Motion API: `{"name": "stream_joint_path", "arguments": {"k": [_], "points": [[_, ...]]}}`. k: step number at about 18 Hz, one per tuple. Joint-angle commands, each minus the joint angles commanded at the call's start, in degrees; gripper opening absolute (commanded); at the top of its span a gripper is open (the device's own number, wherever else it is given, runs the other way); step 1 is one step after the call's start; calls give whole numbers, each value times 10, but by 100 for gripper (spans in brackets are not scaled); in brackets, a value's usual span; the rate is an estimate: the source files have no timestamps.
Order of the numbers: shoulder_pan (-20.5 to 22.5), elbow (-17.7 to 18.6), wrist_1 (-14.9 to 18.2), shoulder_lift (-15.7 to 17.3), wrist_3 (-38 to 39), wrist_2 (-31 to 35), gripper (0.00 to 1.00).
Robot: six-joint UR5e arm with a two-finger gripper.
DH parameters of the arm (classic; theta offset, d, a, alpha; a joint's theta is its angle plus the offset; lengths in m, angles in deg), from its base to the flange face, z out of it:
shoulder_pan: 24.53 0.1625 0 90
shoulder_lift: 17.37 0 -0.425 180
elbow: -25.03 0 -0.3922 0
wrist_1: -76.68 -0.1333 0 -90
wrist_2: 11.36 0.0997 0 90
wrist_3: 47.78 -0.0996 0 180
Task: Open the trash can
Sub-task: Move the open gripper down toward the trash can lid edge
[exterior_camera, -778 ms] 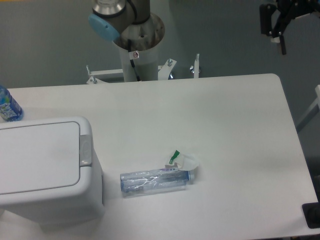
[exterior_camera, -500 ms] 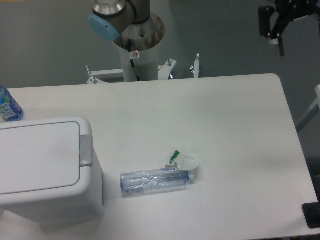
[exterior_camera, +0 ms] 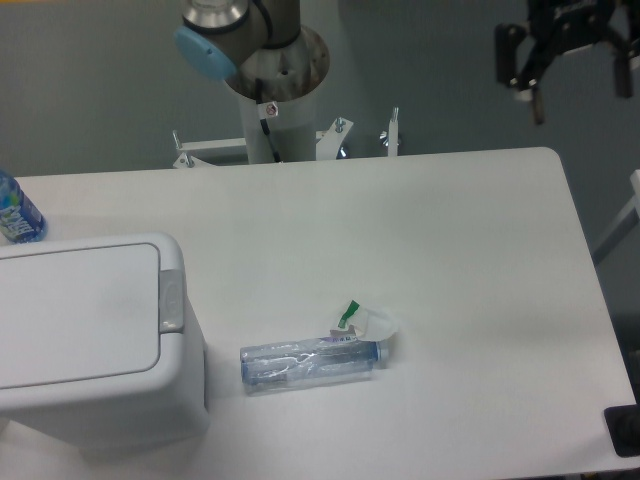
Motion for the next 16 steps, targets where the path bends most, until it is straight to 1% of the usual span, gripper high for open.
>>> {"name": "stream_joint_path", "arguments": {"k": [2,3,5,6,9,12,13,16], "points": [[-19,3,-2,-5,34,-2,100],[-41,3,-2,-11,48,-4,100],[-102,-3,-3,-28,77,-8,100],[-120,-7,-3,-39,88,-15,100],[-140,-15,-4,-69,101,-39,100],[-182,-27,-7,-90,102,-42,100],[-190,-29,-8,-99,101,-42,100],[-209,-30,-28,-118,102,-42,100]]}}
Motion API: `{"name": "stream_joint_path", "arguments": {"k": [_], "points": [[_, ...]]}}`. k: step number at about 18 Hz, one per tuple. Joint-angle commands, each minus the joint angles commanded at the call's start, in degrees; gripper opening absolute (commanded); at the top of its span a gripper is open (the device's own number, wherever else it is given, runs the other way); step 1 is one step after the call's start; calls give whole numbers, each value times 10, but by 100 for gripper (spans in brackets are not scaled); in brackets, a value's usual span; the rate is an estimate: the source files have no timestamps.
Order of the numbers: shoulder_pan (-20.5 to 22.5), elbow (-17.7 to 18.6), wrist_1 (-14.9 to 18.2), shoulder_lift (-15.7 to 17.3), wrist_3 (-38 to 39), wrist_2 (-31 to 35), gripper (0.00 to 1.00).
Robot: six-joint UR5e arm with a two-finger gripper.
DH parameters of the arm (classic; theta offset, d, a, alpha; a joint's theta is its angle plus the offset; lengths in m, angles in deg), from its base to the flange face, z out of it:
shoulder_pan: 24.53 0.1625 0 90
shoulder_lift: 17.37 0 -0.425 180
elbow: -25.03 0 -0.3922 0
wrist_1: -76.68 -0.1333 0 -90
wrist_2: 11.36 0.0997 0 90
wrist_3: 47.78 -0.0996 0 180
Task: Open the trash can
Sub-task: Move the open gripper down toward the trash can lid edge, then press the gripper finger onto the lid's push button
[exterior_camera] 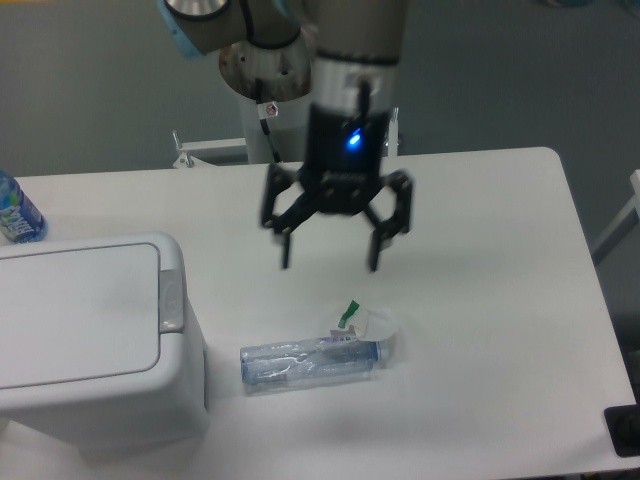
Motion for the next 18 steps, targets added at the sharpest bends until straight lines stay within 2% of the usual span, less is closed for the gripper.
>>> {"name": "stream_joint_path", "arguments": {"k": [6,18], "points": [[-31,2,-13,-13,1,0,100],[-44,18,-14,-13,39,-6,100]]}}
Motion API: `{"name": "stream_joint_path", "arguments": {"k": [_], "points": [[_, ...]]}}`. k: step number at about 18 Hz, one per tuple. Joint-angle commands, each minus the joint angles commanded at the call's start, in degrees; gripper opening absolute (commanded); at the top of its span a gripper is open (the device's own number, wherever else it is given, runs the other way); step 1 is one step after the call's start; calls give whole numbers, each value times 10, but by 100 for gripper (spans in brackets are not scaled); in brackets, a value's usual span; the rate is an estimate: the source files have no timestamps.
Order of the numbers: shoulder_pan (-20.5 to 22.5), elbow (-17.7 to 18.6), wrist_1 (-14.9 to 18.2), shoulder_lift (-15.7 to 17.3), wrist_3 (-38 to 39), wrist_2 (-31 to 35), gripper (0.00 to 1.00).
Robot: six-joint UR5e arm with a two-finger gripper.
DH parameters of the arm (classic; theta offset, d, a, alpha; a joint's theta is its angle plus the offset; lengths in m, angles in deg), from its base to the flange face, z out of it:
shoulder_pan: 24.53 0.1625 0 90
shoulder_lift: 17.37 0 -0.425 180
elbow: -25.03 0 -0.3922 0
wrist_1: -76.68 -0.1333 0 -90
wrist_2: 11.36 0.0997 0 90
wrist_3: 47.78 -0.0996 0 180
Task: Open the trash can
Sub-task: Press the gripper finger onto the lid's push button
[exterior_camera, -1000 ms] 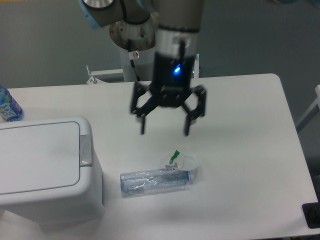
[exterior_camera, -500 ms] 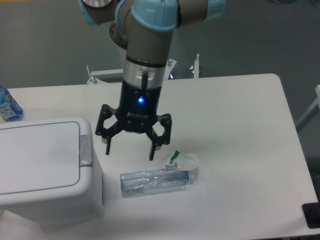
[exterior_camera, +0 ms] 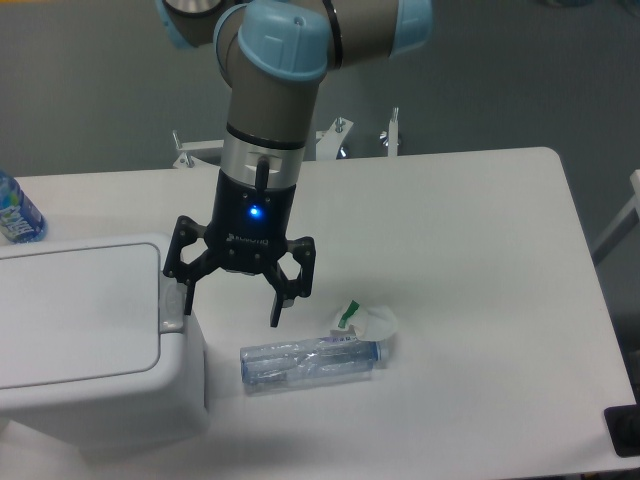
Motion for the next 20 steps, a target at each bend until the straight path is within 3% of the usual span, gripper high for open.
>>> {"name": "stream_joint_path", "arguments": {"k": [20], "points": [[-9,11,-2,0,-1,-2,100]]}}
